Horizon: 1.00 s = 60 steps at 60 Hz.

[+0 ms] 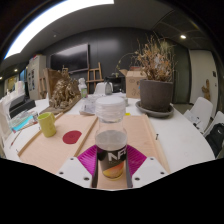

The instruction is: Pour water

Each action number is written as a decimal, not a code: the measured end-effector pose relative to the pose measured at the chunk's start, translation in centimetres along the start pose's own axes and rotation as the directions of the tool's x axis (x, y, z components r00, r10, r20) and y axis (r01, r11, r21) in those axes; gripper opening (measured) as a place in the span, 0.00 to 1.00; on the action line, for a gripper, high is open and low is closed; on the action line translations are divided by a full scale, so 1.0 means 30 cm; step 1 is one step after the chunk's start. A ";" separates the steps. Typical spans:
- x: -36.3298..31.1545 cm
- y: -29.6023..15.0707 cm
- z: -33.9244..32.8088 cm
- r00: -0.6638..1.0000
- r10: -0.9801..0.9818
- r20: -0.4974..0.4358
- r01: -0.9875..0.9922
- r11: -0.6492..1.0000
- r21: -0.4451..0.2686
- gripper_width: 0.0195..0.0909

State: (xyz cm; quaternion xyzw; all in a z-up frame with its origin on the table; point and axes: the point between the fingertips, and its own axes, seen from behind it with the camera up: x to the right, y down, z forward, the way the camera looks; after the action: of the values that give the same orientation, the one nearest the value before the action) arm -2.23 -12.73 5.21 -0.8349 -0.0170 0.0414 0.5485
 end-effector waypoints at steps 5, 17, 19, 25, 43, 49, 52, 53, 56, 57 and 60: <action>0.014 -0.002 0.002 1.000 -0.006 -0.013 0.006 1.000 -0.003 0.21; 0.012 -0.005 0.013 0.995 -0.067 -0.074 0.064 0.997 -0.039 0.08; 0.021 -0.014 0.010 0.993 -0.076 -0.094 0.072 0.996 -0.043 0.08; 0.018 -0.059 0.007 0.981 -0.109 -0.160 0.102 0.994 -0.051 0.08; -0.099 -0.493 0.051 0.801 -0.477 -0.361 0.491 0.869 -0.060 0.08; -0.188 -0.601 0.112 0.621 -0.657 -0.427 0.680 0.723 -0.123 0.08; -0.262 -0.628 0.156 0.542 -0.724 -0.427 0.752 0.645 -0.140 0.08; -0.287 -0.631 0.171 0.519 -0.742 -0.425 0.772 0.620 -0.141 0.08; -0.352 -0.648 0.208 0.435 -0.800 -0.414 0.829 0.535 -0.163 0.08; -0.372 -0.650 0.221 0.399 -0.819 -0.412 0.848 0.501 -0.173 0.08; -0.429 -0.658 0.263 0.278 -0.867 -0.415 0.901 0.385 -0.200 0.08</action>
State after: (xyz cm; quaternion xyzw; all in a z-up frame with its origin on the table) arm -15.41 1.39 20.86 -0.6467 -0.3457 -0.4654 0.4956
